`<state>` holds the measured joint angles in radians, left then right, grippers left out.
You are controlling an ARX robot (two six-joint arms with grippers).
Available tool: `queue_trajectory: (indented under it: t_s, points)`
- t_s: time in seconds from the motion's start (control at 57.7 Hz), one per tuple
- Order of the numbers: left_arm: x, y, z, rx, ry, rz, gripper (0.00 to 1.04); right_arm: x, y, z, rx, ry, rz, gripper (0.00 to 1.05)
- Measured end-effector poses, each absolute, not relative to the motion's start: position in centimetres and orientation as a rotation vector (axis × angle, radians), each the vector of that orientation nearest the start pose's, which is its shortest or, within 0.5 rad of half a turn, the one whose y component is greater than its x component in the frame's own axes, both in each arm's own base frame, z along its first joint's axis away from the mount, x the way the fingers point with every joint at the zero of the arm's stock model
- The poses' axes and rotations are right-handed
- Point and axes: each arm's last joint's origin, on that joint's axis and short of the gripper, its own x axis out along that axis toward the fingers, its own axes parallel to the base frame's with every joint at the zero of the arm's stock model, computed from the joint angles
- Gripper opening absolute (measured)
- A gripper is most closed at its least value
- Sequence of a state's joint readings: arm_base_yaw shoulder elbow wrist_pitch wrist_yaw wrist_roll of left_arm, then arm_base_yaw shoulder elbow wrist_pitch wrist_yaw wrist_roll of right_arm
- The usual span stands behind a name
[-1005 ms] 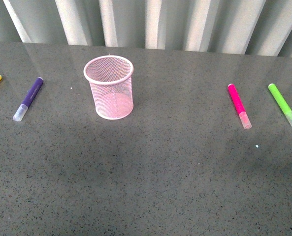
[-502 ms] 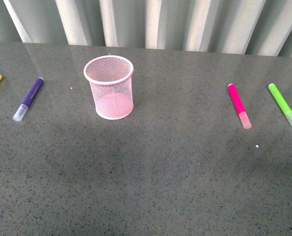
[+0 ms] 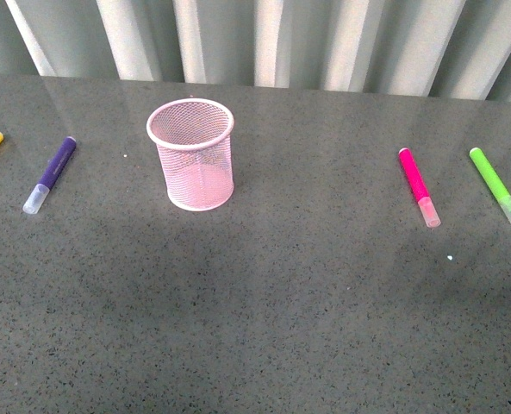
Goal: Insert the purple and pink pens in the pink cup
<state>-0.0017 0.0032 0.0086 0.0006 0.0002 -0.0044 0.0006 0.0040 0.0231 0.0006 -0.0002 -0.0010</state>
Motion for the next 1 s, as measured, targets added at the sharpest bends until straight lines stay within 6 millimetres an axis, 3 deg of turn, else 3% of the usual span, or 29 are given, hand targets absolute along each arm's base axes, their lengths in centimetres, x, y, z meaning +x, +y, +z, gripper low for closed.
queue_trajectory:
  t_s: [0.277,0.398,0.502,0.641,0.831,1.005]
  points:
    - [9.7,0.0,16.6,-0.004,-0.005,0.000,0.98,9.6,0.0,17.1,-0.001,-0.020,0.001,0.98]
    - [10.2,0.0,16.4,-0.110,0.202,0.272,0.98,9.6,0.0,17.1,-0.001,-0.020,-0.001,0.98]
    - [11.2,0.1,17.0,-0.166,0.248,0.278,0.98,9.7,0.0,17.1,-0.001,-0.019,0.001,0.98]
    - [15.5,0.8,20.6,-0.189,0.318,0.176,0.98,9.6,0.0,17.1,-0.001,-0.020,0.000,0.98]
    - [21.2,1.9,20.8,-0.173,0.588,0.113,0.98,9.6,0.0,17.1,-0.001,-0.020,0.001,0.98]
    - [26.7,2.8,21.8,-0.158,0.696,0.061,0.98,9.6,0.0,17.1,-0.001,-0.020,0.001,0.98]
